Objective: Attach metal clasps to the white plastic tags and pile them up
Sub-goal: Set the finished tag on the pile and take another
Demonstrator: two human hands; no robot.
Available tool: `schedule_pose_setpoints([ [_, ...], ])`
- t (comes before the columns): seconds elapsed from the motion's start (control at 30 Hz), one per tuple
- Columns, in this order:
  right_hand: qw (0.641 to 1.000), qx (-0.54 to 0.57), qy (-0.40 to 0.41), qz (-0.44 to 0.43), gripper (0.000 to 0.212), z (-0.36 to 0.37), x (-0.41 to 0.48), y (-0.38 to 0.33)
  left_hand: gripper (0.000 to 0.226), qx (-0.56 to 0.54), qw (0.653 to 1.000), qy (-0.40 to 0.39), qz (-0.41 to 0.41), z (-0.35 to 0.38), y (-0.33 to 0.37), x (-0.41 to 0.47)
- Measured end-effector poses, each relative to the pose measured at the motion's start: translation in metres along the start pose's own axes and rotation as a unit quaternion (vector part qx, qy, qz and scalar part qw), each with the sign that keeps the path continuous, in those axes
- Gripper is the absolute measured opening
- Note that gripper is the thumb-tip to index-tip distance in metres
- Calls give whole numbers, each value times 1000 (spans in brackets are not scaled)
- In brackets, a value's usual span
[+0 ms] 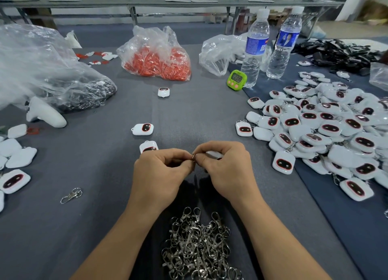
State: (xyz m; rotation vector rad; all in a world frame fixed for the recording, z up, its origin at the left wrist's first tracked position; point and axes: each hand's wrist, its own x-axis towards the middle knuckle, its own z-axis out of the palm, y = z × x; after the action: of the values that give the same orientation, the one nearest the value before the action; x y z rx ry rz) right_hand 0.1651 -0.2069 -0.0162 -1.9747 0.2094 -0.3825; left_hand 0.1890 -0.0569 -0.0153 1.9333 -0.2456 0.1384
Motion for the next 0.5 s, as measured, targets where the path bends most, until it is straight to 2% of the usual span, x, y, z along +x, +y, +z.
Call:
schedule_pose_setpoints([
  [0.27,999,10,-45,-8,21,-6,3,0,29,-11,1000,-22,-3,-2,3,0],
  [0.5,996,58,-67,-31,19,-8,3,0,12,-47,998,-49,16,-2,1,1],
])
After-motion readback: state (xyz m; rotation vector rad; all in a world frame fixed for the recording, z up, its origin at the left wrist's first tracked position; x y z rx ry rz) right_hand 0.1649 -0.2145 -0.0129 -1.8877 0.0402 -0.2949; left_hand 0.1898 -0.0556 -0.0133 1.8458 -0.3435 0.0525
